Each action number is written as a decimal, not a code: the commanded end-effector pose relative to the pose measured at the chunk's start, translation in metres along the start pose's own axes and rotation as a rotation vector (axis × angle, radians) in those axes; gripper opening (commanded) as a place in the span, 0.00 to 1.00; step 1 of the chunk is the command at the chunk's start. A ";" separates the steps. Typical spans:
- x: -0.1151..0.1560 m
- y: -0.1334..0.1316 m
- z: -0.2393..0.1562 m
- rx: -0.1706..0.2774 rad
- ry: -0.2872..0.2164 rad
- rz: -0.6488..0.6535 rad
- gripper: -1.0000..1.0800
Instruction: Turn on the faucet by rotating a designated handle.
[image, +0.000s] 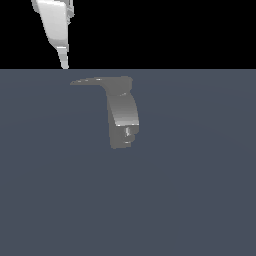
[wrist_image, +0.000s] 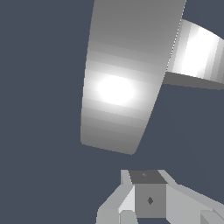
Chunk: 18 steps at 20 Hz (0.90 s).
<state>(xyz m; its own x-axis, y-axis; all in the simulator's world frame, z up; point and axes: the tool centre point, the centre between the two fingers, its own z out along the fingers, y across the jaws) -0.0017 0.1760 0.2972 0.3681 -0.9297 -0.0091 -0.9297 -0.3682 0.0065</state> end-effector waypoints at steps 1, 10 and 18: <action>0.006 -0.015 0.008 0.001 0.002 0.053 0.00; 0.031 -0.063 0.033 0.005 0.008 0.229 0.00; 0.050 -0.087 0.045 0.007 0.009 0.325 0.00</action>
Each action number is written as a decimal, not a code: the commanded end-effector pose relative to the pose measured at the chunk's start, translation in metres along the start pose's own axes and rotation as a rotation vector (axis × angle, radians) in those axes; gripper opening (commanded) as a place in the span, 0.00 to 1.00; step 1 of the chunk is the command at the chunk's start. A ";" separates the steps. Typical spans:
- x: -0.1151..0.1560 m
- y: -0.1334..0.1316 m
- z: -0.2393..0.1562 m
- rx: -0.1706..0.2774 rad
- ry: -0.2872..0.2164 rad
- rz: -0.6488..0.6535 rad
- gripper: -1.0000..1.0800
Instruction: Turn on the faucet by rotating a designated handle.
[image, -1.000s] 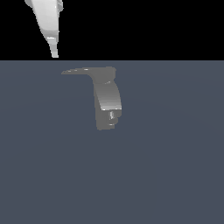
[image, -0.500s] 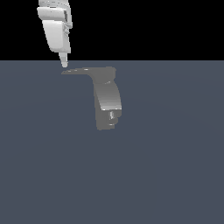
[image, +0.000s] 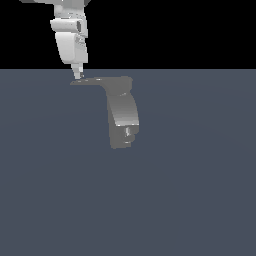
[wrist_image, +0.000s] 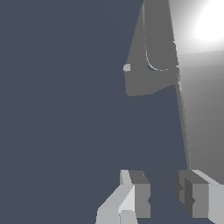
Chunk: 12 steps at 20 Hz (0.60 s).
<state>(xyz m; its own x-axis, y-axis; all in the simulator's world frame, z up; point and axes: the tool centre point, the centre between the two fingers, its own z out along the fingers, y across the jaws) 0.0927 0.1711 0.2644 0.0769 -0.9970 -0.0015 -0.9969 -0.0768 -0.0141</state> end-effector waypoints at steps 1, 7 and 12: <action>0.010 -0.006 0.015 -0.015 0.003 0.032 0.00; 0.013 -0.012 0.017 -0.014 0.003 0.052 0.00; 0.012 -0.010 0.016 -0.014 0.002 0.046 0.00</action>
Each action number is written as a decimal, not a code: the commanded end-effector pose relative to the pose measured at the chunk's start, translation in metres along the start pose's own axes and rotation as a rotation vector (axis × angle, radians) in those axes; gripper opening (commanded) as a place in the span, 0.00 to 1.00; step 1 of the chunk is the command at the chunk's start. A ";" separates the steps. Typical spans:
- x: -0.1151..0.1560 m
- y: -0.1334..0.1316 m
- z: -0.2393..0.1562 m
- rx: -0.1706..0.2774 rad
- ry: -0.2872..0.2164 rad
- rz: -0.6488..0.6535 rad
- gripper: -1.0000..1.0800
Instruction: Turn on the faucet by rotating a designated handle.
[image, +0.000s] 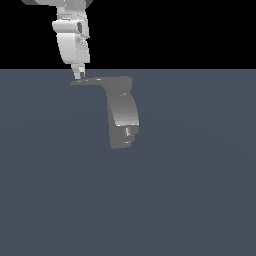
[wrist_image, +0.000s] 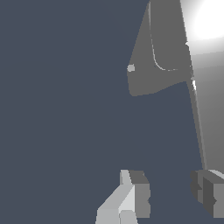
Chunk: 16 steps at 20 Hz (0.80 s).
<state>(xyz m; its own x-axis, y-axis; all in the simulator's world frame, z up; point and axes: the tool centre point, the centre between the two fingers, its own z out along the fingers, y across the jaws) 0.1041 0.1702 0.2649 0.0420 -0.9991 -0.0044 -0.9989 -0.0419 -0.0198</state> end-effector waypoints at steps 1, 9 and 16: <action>0.010 0.001 0.016 -0.020 0.004 0.011 0.00; 0.001 0.012 0.002 -0.002 0.001 0.000 0.00; 0.001 0.030 0.004 -0.005 0.001 0.002 0.00</action>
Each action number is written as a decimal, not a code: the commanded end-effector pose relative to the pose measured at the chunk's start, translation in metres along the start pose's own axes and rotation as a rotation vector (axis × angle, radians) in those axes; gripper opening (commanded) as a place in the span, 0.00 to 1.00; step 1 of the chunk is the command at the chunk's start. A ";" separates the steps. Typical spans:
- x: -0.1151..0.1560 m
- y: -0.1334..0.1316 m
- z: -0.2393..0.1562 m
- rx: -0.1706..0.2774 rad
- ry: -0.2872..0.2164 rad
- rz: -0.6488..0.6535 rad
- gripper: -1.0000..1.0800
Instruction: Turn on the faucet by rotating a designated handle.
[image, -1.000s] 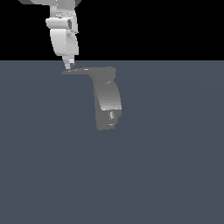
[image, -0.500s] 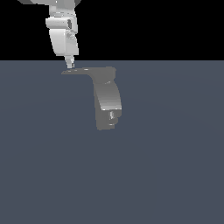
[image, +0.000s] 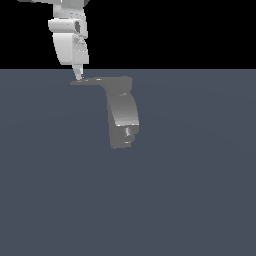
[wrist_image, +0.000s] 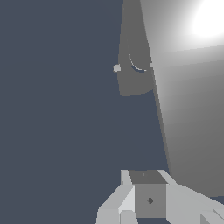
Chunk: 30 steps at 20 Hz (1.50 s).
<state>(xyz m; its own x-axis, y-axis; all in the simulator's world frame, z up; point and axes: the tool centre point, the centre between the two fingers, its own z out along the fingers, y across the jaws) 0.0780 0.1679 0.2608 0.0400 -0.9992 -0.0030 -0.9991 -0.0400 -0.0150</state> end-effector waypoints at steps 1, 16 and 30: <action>0.000 0.007 0.001 -0.001 0.000 0.001 0.00; 0.002 0.049 0.006 -0.008 0.002 0.005 0.00; 0.004 0.074 -0.001 0.011 0.000 0.009 0.00</action>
<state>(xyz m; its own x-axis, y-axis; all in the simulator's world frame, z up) 0.0053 0.1633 0.2609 0.0327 -0.9995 -0.0035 -0.9991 -0.0326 -0.0276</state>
